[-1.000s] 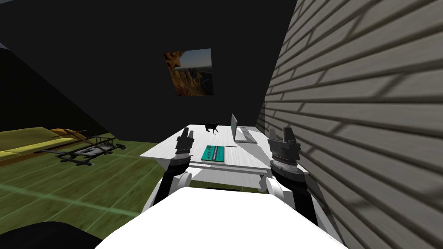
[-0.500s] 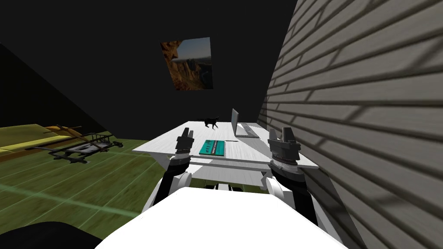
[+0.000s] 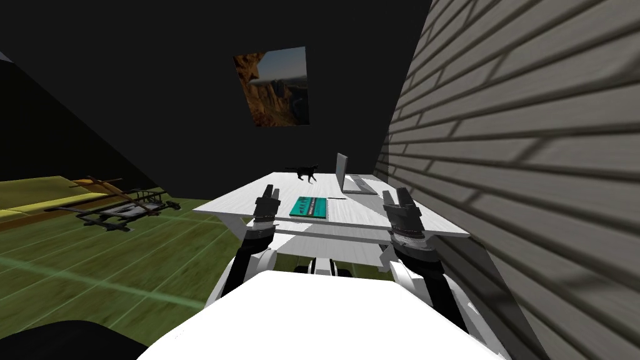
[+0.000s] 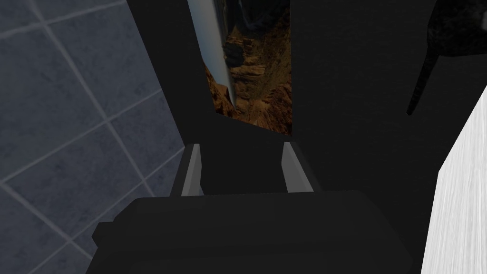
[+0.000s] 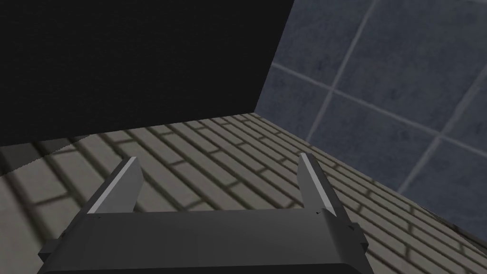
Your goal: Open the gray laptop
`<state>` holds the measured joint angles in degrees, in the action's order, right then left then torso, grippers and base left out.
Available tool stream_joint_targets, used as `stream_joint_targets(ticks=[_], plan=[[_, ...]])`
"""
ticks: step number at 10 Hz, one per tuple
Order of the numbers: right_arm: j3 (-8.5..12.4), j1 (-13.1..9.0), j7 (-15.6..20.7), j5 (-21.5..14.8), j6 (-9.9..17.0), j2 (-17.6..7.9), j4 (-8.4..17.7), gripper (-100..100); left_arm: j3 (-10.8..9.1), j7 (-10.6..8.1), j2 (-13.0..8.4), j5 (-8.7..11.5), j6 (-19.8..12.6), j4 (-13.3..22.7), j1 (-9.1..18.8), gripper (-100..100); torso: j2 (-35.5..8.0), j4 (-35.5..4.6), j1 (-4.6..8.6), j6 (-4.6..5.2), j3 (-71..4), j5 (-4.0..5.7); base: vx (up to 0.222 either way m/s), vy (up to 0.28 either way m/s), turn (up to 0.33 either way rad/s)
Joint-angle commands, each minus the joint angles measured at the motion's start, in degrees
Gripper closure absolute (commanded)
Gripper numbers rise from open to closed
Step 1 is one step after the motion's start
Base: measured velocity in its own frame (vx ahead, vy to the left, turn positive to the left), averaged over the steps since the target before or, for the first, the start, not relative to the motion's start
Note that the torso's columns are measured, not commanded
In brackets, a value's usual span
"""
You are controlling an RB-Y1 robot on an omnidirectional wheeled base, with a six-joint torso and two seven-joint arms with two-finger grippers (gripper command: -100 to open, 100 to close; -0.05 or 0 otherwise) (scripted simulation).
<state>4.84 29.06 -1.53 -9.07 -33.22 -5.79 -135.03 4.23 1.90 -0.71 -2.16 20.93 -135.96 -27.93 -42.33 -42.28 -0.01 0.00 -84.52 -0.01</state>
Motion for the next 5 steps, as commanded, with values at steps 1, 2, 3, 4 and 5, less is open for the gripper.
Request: stream_joint_targets(ticks=[1,2,3,4,5], plan=[[1.8,0.9,0.2,-2.9,2.5,-4.7,2.9,-100,0.0,0.0,0.0,0.0,0.0,0.0,0.0,0,0.0,0.0,-0.02,0.0,0.0,0.0,-0.063,0.072,0.04],[2.6,1.4,0.4,-4.3,3.6,-6.3,4.1,-100,0.0,0.0,0.0,0.0,0.0,0.0,0.0,0,0.0,0.0,-0.06,0.0,0.0,-0.01,-0.07,0.083,0.04],[2.6,1.4,0.4,-4.3,3.6,-6.7,4.1,-100,0.0,0.0,0.0,0.0,0.0,0.0,0.0,0,0.0,0.0,-0.06,0.0,0.0,-0.02,-0.044,0.052,0.01],[3.4,2.0,0.5,-5.8,4.8,-8.6,5.4,-100,0.0,0.0,0.0,0.0,0.0,0.0,0.0,0,0.1,0.0,0.07,0.0,-0.1,0.02,-0.034,0.04,0.032],[4.3,2.7,0.6,-7.4,6.1,-10.5,6.8,-100,0.0,0.0,0.0,0.0,0.0,0.0,0.0,0,0.1,0.0,0.1,0.0,-0.1,0.04,-0.049,0.059,0.053]])
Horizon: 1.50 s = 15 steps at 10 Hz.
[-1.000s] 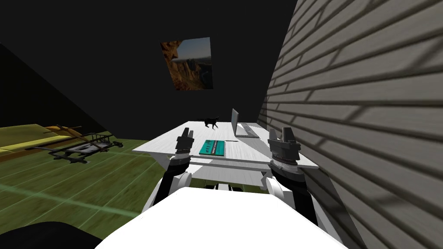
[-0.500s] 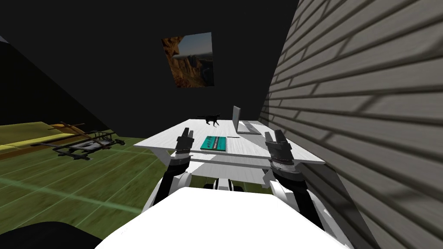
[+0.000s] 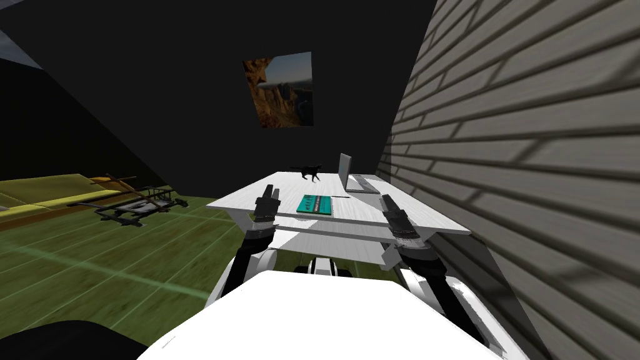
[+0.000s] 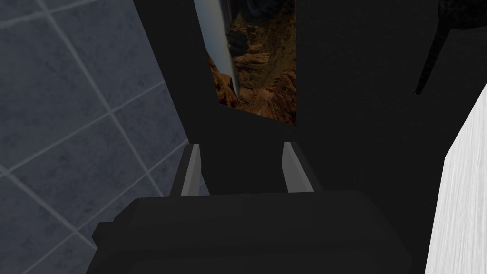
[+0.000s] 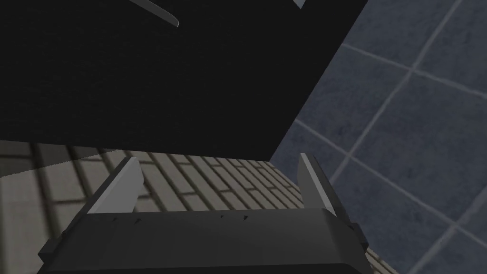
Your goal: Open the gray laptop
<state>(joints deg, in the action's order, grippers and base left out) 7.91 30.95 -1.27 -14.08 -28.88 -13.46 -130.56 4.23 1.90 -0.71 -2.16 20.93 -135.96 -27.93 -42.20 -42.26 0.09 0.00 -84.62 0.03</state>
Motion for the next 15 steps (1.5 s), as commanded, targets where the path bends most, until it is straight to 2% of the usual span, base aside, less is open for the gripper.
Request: stream_joint_targets(ticks=[1,2,3,6,7,10,11,14,15], plan=[[2.2,1.5,0.5,-4.1,3.1,-4.3,3.8,-100,0.0,0.0,0.0,0.0,0.0,0.0,0.0,0,-0.1,0.0,-0.09,0.0,0.0,-0.03,-0.075,0.081,0.049],[3.2,2.3,0.7,-5.9,4.5,-6.3,5.3,-100,0.0,0.0,0.0,0.0,0.0,0.0,0.0,0,-0.2,0.0,-0.17,0.0,0.1,-0.06,-0.096,0.105,0.053],[3.2,2.3,0.7,-5.9,4.5,-7.0,5.3,-100,0.01,0.0,0.0,0.0,0.0,0.0,0.0,0,-0.2,-0.1,-0.22,0.01,0.1,-0.07,-0.073,0.072,0.008],[6.3,4.6,1.1,-10.9,8.8,-13.0,10.0,-100,0.0,0.0,0.0,0.0,0.0,0.0,0.0,0,0.0,0.0,-0.07,-0.01,0.0,-0.02,-0.065,0.078,0.064],[6.3,4.6,1.1,-11.3,8.8,-13.3,10.0,-100,0.01,0.0,0.0,0.0,0.0,0.0,0.0,0,-0.1,0.0,-0.19,0.0,0.1,-0.06,-0.057,0.078,0.015],[9.5,6.8,1.5,-16.7,13.1,-19.2,14.6,-100,0.0,0.0,0.0,0.0,0.0,0.0,0.0,0,-0.1,0.0,-0.07,0.0,0.0,-0.02,-0.057,0.073,0.094],[9.5,6.8,1.5,-16.8,13.1,-20.1,15.0,-100,0.0,0.0,0.0,0.0,0.0,0.0,0.0,0,-0.1,0.0,-0.12,0.0,0.1,-0.04,-0.037,0.063,0.03],[12.6,8.8,1.8,-21.8,17.0,-26.0,19.9,-100,0.0,0.0,0.0,0.0,0.0,0.0,0.0,0,0.0,0.0,-0.15,-0.02,0.0,-0.05,-0.03,0.087,0.122],[12.6,8.8,1.8,-22.0,17.0,-27.0,20.2,-100,0.0,0.0,0.0,0.0,0.0,0.0,0.0,0,-0.1,0.0,-0.17,0.0,0.1,-0.05,-0.018,0.068,0.047]])
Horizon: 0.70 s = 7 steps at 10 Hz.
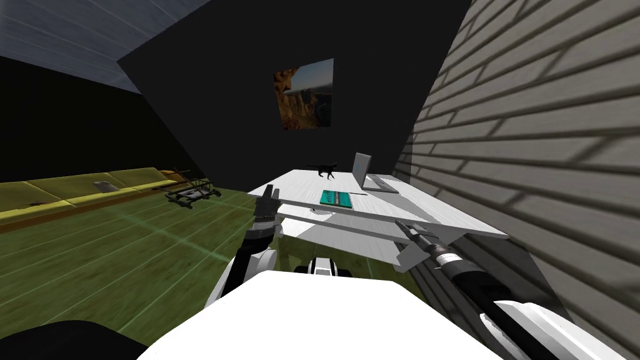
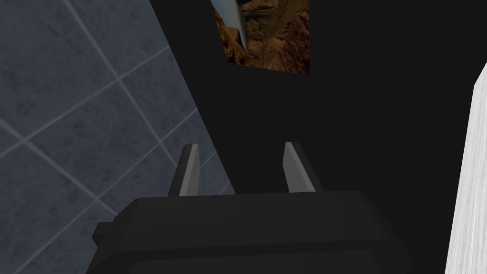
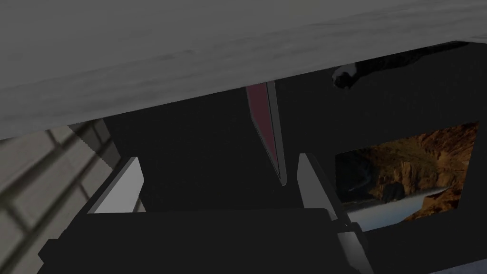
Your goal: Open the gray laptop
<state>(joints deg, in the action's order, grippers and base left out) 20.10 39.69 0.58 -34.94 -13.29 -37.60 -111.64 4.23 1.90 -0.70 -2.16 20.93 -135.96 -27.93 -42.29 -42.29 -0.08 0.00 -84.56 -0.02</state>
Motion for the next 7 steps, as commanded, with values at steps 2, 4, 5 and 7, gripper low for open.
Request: stream_joint_targets(ticks=[2,4,5,7], plan=[[1.4,0.6,0.0,-2.7,2.5,-5.3,3.1,-100,-0.01,0.0,0.0,0.0,0.0,0.0,0.0,0,0.0,0.0,0.18,-0.02,0.0,0.05,-0.009,0.046,0.092],[3.4,1.5,0.0,-5.6,4.6,-9.3,6.6,-100,-0.01,0.0,0.0,0.0,0.0,0.0,0.0,0,0.0,0.0,0.08,-0.02,0.0,0.03,0.002,0.063,0.177],[3.4,1.5,0.0,-5.6,4.6,-10.1,6.6,-100,0.0,0.0,0.0,0.0,0.0,0.0,0.0,0,0.0,0.0,-0.01,-0.03,0.0,-0.01,0.002,0.051,0.053],[4.3,1.9,0.0,-7.0,5.5,-12.5,8.4,-100,-0.01,0.0,0.0,0.0,0.0,0.0,0.0,0,0.0,0.0,0.12,-0.01,0.0,0.03,0.011,0.038,0.085]])
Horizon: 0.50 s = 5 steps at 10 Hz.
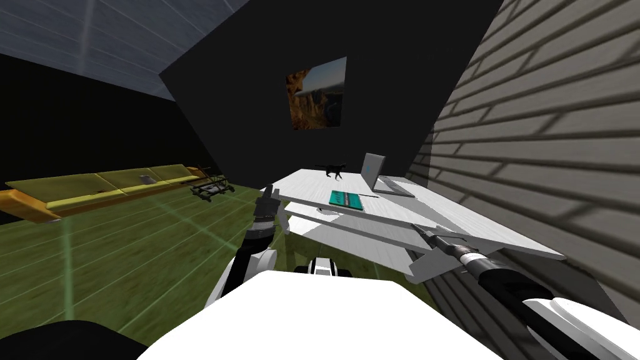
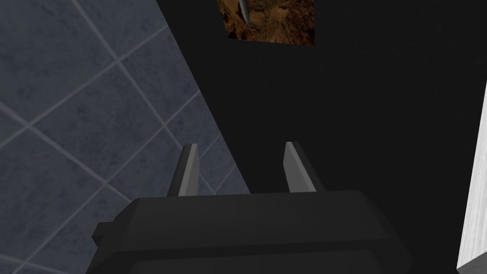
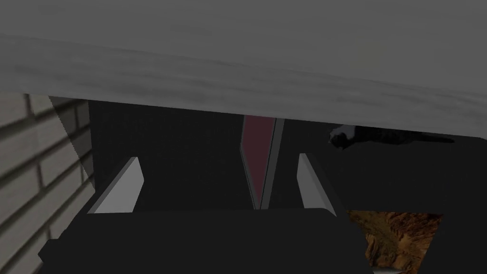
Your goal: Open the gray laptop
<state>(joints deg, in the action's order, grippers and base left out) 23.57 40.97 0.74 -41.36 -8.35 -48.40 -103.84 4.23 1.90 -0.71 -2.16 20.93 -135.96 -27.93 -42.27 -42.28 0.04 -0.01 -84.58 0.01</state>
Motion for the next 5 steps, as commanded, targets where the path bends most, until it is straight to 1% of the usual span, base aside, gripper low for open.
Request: stream_joint_targets(ticks=[1,2,3,4,5], plan=[[1.7,1.0,-0.3,-1.8,1.3,-3.8,2.3,-100,0.0,0.0,0.0,0.0,0.0,0.0,0.0,0,0.0,0.0,0.03,0.03,0.0,0.01,0.014,0.038,0.138],[1.7,1.0,-0.3,-1.8,1.3,-4.2,2.3,-100,0.0,0.0,0.0,0.0,0.0,0.0,0.0,0,0.0,0.0,-0.03,-0.01,0.0,0.0,0.016,0.033,0.094],[2.5,1.3,-0.3,-2.9,2.1,-6.1,4.0,-100,0.0,0.0,0.0,0.0,0.0,0.0,0.0,0,0.0,0.0,-0.03,0.03,0.0,-0.01,0.022,0.032,0.158],[3.3,1.6,-0.4,-4.0,2.7,-8.2,5.6,-100,0.0,0.0,0.0,0.0,0.0,0.0,0.0,0,0.0,0.0,-0.03,-0.02,0.0,-0.01,0.034,0.044,0.251],[3.3,1.6,-0.4,-4.0,2.7,-8.9,5.6,-100,0.0,0.0,0.0,0.0,0.0,0.0,0.0,0,0.1,0.0,-0.08,-0.01,0.0,-0.02,0.031,0.031,0.081]])
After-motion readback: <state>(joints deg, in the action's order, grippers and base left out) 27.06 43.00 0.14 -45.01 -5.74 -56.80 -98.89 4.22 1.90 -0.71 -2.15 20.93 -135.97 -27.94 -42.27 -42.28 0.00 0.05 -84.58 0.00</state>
